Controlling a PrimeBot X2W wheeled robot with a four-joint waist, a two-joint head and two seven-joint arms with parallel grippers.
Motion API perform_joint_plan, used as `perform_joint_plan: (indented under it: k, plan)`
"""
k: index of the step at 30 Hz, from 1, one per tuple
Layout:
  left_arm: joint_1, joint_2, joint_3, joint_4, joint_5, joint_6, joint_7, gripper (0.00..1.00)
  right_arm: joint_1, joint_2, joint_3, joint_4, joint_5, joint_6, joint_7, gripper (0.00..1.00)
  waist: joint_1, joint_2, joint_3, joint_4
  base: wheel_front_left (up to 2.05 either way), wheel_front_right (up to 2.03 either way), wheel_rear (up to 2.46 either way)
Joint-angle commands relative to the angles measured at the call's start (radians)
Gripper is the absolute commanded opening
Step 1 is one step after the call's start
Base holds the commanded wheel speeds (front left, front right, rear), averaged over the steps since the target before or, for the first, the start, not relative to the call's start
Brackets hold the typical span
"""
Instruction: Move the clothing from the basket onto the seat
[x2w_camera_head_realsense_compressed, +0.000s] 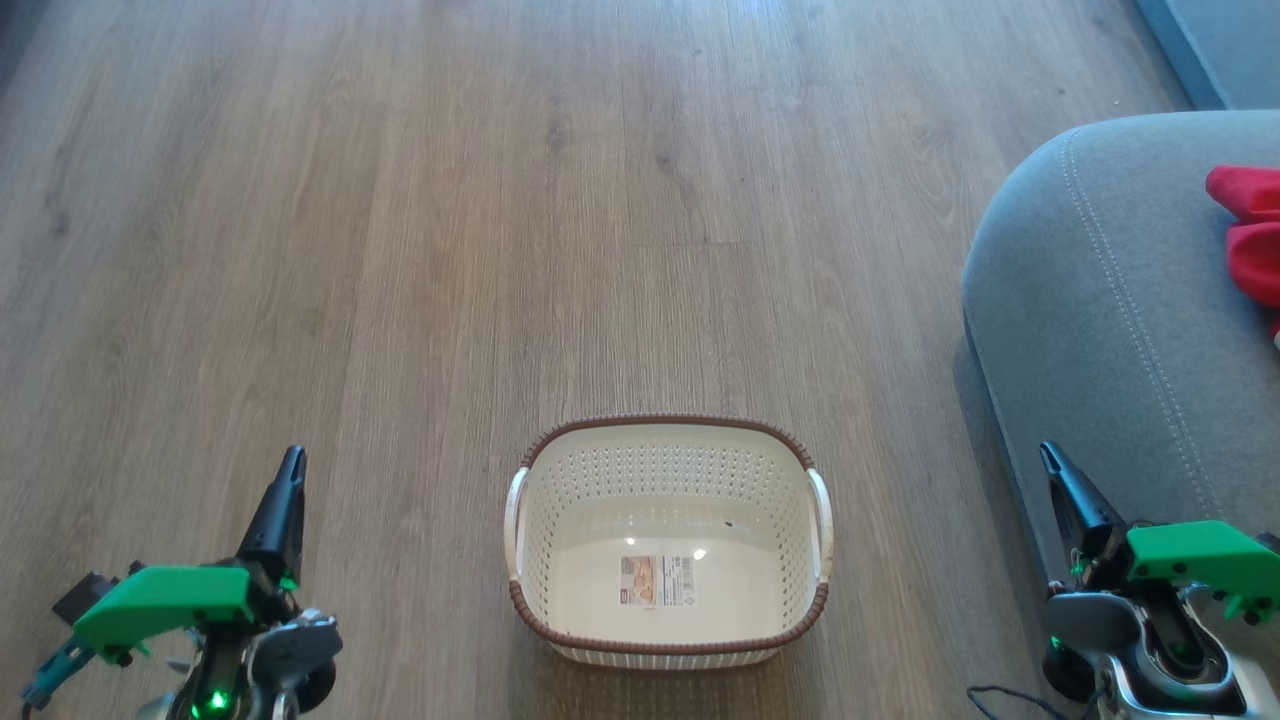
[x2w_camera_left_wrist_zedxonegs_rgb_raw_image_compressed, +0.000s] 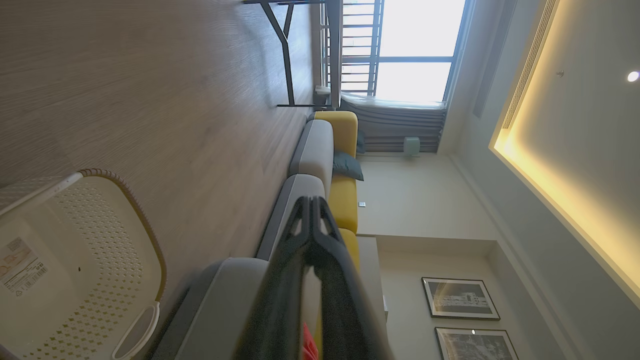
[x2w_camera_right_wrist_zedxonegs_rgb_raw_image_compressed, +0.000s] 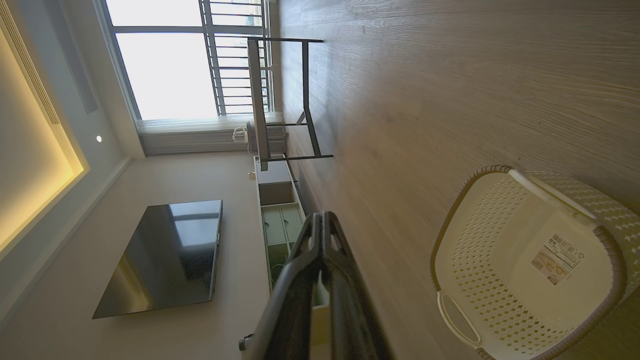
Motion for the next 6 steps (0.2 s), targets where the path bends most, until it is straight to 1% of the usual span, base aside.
perform_joint_plan:
  k: [1,6]
  plan:
    - [-0.055,0.008,0.036,-0.035,-0.004,-0.007,0.004,0.00,-0.015,-0.005,0.017,-0.041,0.007,0.007,0.007,0.00,0.0000,0.0000,0.000,0.000,0.00,0.00,0.00]
    - [-0.055,0.008,0.036,-0.035,-0.004,-0.007,0.004,0.00,-0.015,-0.005,0.017,-0.041,0.007,0.007,0.007,0.00,0.0000,0.0000,0.000,0.000,0.00,0.00,0.00]
